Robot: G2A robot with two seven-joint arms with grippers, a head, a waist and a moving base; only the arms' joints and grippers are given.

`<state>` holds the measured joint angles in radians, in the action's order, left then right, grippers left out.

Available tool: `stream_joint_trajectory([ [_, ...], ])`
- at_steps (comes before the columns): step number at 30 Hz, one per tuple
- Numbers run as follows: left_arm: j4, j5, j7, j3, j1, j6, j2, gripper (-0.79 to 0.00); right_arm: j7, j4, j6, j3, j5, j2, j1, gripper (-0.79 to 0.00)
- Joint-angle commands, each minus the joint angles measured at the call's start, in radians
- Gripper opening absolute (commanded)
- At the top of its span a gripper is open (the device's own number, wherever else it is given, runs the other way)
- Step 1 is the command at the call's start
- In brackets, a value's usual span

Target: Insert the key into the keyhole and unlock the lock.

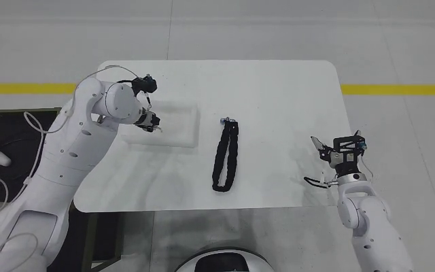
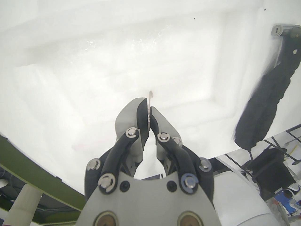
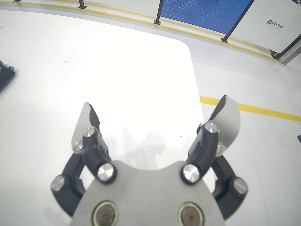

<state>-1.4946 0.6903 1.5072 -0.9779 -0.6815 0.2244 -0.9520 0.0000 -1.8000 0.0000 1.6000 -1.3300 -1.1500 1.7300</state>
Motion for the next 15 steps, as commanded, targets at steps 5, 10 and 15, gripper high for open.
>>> stream_joint_trajectory([
  [5,-0.028,-0.077,-0.015,-0.081,0.010,0.046,0.001,-0.785,0.000,0.000,0.000,0.000,0.000,0.000,0.000,0.000],
  [10,0.006,-0.414,-0.174,-0.292,-0.086,0.016,0.010,-0.785,0.000,0.000,0.000,0.000,0.000,0.000,0.000,0.000],
  [15,0.154,-0.872,-0.309,-0.485,-0.239,-0.143,0.007,-0.785,0.000,0.000,0.000,0.000,0.000,0.000,0.000,0.000],
])
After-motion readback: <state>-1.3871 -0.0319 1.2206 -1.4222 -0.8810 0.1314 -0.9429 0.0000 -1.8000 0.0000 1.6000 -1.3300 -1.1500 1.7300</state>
